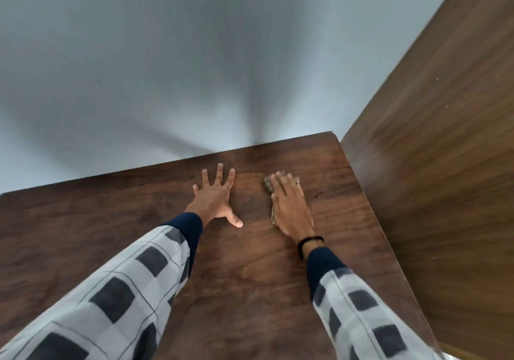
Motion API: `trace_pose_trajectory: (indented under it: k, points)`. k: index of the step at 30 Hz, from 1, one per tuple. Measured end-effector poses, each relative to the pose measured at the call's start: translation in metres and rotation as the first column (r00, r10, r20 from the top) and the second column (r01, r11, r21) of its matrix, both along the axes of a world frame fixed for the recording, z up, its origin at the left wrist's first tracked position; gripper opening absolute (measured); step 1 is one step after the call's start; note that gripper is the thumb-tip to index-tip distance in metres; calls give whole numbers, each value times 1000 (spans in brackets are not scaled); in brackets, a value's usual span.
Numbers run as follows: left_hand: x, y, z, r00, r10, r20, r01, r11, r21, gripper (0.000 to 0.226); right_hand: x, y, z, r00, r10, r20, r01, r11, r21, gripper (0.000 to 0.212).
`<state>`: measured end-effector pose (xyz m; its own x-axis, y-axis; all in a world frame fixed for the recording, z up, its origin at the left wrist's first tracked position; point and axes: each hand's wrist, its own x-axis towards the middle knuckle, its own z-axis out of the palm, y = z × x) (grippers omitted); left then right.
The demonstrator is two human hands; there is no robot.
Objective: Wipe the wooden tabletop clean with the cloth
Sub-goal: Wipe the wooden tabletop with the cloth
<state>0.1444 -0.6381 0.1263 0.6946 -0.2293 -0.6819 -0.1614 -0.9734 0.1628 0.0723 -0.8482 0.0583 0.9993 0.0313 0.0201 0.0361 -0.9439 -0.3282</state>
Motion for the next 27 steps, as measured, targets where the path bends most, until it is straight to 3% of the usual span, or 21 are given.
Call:
trace_pose_trajectory:
  k: [3,8,12,14,19,24,27]
  points:
    - [-1,0,0,1000,0,0,0,1000,-5,157,-41,-24,2,994,107,-4,-107,994,24,52]
    - [-1,-1,-1,1000,5,-4,-5,1000,-7,157,-25,-36,3,987,-162,-21,162,986,27,54]
    - [-1,0,-2,1000,6,1,-6,1000,-6,157,-86,-21,2,998,62,4,-62,997,49,50]
    - [-2,1,-2,1000,5,3,-5,1000,-5,157,-100,-41,5,996,84,-22,-83,995,56,50]
    - [-1,-2,0,1000,4,-4,-4,1000,-7,156,-52,-55,5,978,-203,-58,203,979,7,55]
    - [-2,3,-1,1000,14,12,-14,1000,-18,157,-111,-35,8,994,95,-47,-93,995,38,51]
    - [-2,0,1,1000,13,7,-13,999,-33,156,-98,-61,9,996,-40,-76,44,998,51,54]
